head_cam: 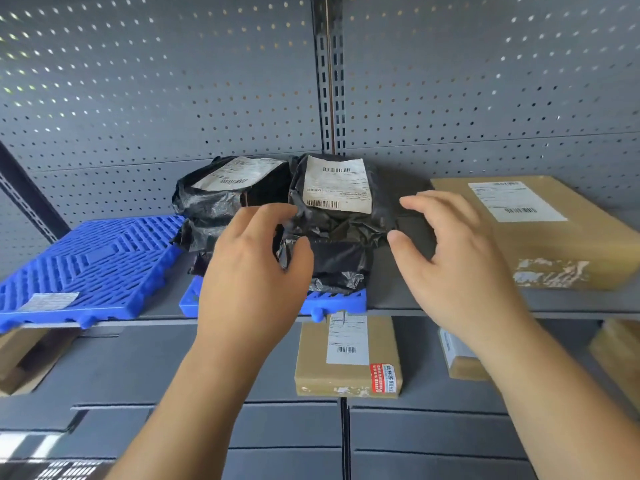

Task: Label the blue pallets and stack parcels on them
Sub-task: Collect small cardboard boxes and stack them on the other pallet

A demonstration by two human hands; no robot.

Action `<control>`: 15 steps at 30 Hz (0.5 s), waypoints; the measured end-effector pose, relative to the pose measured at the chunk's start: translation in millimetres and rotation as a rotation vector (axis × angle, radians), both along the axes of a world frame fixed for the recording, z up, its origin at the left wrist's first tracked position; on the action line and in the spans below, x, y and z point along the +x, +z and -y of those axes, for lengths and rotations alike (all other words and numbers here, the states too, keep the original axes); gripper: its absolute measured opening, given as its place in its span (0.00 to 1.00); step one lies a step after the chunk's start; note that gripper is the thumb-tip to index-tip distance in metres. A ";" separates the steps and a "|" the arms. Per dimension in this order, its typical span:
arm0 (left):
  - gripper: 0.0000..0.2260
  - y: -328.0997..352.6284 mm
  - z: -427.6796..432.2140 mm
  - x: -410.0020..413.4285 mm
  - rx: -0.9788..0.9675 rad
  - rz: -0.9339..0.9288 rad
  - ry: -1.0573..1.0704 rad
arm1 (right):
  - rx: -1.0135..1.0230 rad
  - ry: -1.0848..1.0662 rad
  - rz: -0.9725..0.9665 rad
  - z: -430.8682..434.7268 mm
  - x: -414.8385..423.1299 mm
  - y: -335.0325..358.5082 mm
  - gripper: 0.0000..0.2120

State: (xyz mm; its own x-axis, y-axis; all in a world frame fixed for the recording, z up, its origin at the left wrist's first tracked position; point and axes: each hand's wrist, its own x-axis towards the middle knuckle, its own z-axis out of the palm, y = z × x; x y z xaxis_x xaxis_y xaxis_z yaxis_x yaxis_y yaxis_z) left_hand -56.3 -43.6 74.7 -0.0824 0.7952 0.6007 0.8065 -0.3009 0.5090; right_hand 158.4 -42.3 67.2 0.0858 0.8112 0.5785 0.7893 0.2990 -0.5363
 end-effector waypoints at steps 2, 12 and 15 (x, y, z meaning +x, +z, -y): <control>0.14 -6.7 11.5 -1.8 -0.008 0.008 -0.029 | -0.020 -0.023 0.004 16.1 -1.9 -5.7 0.20; 0.15 -75.6 64.6 23.0 -0.238 0.010 -0.231 | -0.151 -0.164 0.038 96.4 1.8 -61.2 0.20; 0.16 -86.2 78.4 41.8 -0.295 -0.059 -0.328 | -0.204 -0.187 0.037 113.8 15.9 -74.5 0.20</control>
State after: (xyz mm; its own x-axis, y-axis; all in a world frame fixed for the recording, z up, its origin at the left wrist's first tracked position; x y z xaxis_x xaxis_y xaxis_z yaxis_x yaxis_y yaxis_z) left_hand -14.5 -122.1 -11.5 0.2305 0.9118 0.3398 0.7228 -0.3943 0.5676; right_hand 174.3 -156.1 -7.3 0.2266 0.8831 0.4107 0.8405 0.0357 -0.5406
